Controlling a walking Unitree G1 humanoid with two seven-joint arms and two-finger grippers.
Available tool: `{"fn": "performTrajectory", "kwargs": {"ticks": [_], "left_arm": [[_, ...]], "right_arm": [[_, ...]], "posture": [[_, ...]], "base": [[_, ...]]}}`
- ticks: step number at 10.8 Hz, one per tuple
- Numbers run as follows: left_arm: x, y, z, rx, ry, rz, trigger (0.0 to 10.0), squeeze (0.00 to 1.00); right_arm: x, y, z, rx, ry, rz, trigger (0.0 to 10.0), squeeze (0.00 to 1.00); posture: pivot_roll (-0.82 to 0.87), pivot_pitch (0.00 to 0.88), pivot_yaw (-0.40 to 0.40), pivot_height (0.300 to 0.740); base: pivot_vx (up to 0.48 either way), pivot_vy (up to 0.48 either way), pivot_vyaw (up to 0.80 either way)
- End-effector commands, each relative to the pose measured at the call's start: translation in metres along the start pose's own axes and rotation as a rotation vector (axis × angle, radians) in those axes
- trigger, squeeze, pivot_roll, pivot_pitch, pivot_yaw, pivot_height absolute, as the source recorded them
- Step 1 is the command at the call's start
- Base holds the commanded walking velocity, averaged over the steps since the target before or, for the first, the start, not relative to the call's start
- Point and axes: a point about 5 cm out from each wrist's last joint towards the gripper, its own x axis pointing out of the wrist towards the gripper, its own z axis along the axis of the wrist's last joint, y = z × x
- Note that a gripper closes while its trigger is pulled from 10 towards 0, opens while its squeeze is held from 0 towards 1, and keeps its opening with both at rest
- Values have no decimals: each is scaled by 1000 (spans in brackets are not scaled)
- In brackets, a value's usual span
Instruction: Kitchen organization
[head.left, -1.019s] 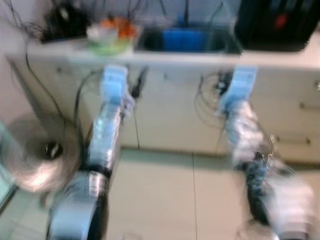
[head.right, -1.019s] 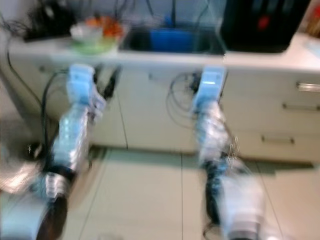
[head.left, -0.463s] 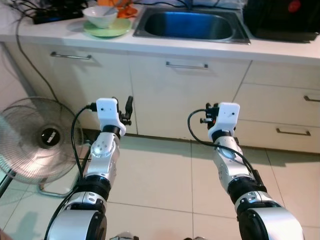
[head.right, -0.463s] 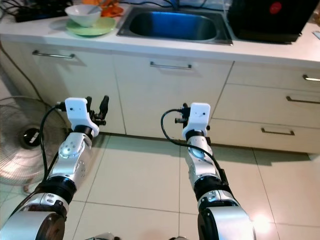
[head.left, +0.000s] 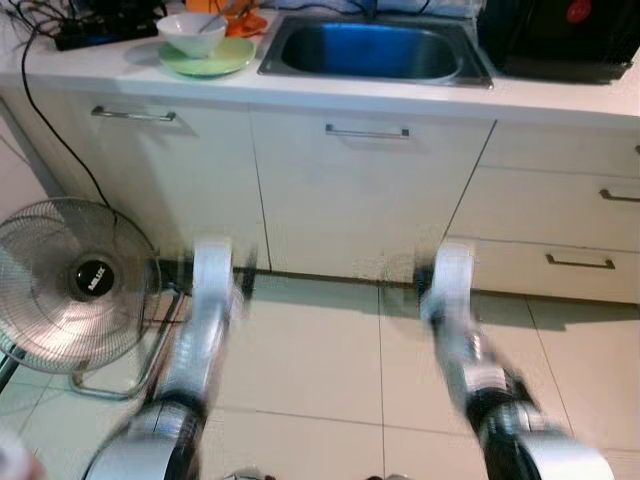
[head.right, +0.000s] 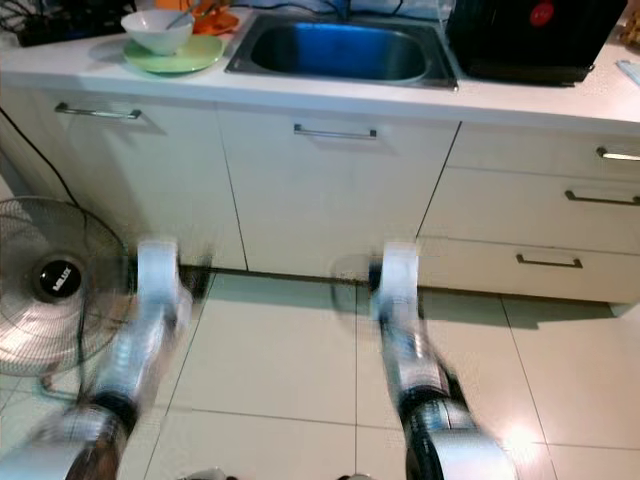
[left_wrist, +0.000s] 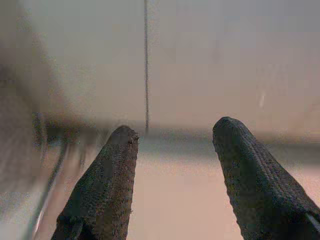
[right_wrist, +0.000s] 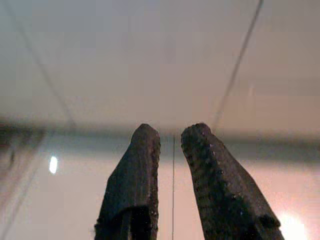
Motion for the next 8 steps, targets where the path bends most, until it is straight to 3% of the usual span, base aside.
{"fn": "performTrajectory", "kwargs": {"ticks": [1, 2, 3, 5, 6, 8], "left_arm": [[-3, 3, -11, 15, 62, 8, 10000, 0], [-7, 4, -19, 17, 93, 11, 10000, 0], [-24, 10, -52, 25, 222, 29, 10000, 0], [-36, 14, -73, 21, 303, 38, 10000, 0], [-48, 16, -91, 24, 409, 32, 10000, 0], [-51, 16, -96, 25, 461, 43, 10000, 0]], "right_arm": [[-3, -3, -12, -23, 65, 19, 10000, 0], [-6, -4, -19, -28, 95, 24, 10000, 0], [-25, -8, -57, -64, 249, 48, 10000, 0], [-40, -15, -82, -99, 348, 30, 10000, 0], [-62, -29, -111, -106, 475, -13, 10000, 0], [-81, -40, -131, -130, 562, -40, 10000, 0]], "posture": [[29, 58, 2, 740], [28, 58, 1, 740], [27, 57, 1, 740], [29, 57, 0, 740], [27, 55, 1, 740], [26, 58, 0, 740]], "base": [[0, 0, 0], [0, 0, 0], [0, 0, 0], [0, 0, 0], [0, 0, 0], [0, 0, 0]]}}
